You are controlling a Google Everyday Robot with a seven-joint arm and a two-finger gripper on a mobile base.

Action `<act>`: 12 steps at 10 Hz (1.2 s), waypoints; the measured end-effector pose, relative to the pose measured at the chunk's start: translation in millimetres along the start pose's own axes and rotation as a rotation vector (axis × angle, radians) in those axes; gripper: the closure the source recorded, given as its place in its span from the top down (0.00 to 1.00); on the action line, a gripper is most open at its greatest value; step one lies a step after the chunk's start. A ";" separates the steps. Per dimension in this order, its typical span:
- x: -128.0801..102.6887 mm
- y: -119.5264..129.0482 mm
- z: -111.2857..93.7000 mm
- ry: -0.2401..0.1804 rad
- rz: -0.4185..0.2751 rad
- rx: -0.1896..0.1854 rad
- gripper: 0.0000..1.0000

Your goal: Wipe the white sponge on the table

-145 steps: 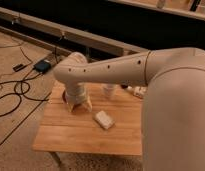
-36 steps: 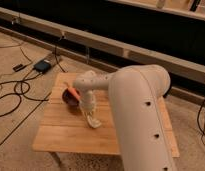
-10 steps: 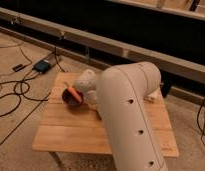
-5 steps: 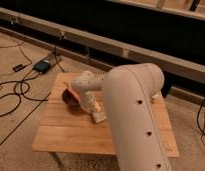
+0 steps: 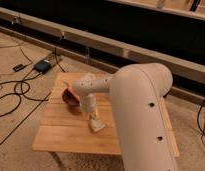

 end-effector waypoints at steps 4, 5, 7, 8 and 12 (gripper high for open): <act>27.8 -32.1 0.7 0.051 0.025 0.063 0.00; 30.0 -41.3 2.1 0.058 0.036 0.080 0.00; 27.9 -59.8 3.3 0.057 0.075 0.105 0.00; 24.7 -63.9 2.2 0.047 0.086 0.107 0.00; 19.7 -67.6 -0.1 0.027 0.096 0.106 0.05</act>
